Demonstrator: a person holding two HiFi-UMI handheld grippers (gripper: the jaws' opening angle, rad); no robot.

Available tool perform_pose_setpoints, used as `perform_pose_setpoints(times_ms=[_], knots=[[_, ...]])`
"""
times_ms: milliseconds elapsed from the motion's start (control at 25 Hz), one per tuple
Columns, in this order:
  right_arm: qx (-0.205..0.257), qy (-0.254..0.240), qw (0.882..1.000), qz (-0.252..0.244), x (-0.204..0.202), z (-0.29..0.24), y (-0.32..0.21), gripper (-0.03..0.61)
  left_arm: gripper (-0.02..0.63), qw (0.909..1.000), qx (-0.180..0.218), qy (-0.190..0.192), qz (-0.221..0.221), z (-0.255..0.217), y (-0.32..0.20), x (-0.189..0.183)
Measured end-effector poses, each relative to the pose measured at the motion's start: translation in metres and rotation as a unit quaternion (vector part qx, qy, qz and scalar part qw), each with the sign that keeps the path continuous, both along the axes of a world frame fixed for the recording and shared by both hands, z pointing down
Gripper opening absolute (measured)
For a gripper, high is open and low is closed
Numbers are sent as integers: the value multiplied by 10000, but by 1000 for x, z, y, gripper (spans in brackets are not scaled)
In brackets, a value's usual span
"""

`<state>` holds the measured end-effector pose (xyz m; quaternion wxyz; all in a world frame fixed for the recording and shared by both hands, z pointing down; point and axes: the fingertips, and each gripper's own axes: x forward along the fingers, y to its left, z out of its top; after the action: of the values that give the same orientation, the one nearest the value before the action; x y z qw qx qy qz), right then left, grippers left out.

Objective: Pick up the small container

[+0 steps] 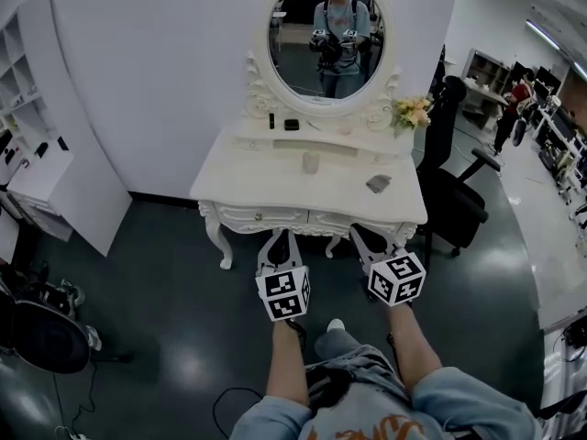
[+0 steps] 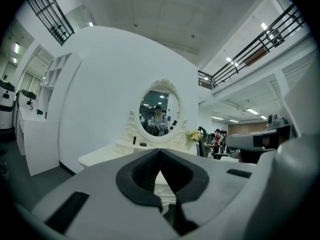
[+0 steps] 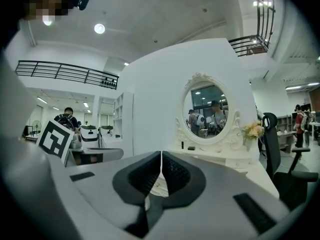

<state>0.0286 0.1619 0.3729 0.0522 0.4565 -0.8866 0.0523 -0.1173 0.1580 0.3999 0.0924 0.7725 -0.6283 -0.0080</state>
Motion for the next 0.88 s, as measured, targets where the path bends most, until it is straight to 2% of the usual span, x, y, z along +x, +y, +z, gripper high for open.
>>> perform_pose_setpoints(times_ms=[200,480,880], knots=[[-27,-146,9999,-23,-7,1,-14,28,21,9999,-71,-121,-60,6,-13,-14],[-123,-274,9995,-135,-16,8,-61,28,21,9997,-143,-174,-70,11,-54,-16],[-725,-418,9965,-25,-2,66,-150,28,21,9975,-607,-164,-331,70,-128,-13]])
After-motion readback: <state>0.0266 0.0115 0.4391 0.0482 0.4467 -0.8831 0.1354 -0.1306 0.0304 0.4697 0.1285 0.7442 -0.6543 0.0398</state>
